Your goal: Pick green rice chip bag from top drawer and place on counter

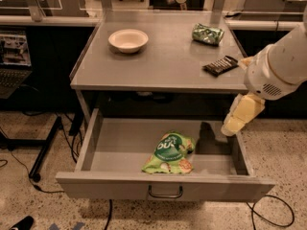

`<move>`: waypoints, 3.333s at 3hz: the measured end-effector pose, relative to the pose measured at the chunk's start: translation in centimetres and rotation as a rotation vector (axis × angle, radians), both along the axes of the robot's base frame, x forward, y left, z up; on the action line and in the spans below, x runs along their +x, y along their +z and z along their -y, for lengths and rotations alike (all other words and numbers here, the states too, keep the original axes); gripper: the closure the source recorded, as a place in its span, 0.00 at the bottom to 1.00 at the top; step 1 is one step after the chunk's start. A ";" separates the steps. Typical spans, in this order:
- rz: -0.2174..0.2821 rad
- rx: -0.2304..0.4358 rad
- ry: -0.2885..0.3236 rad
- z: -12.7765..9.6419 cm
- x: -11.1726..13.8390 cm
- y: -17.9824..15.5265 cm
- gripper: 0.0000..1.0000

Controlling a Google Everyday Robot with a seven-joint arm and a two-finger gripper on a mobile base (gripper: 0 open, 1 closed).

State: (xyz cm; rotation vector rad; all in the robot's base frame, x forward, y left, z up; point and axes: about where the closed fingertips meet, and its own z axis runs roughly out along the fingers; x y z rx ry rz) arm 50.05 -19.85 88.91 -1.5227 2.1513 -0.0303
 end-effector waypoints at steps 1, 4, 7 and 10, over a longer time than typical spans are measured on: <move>-0.043 0.119 0.037 -3.3 -0.7 -4.1 0.00; -0.114 0.226 0.147 -11.7 0.2 -10.2 0.00; -0.079 0.238 0.088 -11.5 0.9 -12.9 0.00; -0.013 0.341 0.009 -13.3 1.8 -15.8 0.00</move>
Offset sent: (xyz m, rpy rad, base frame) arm -0.0162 0.0837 -0.0961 0.2891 0.1412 0.0876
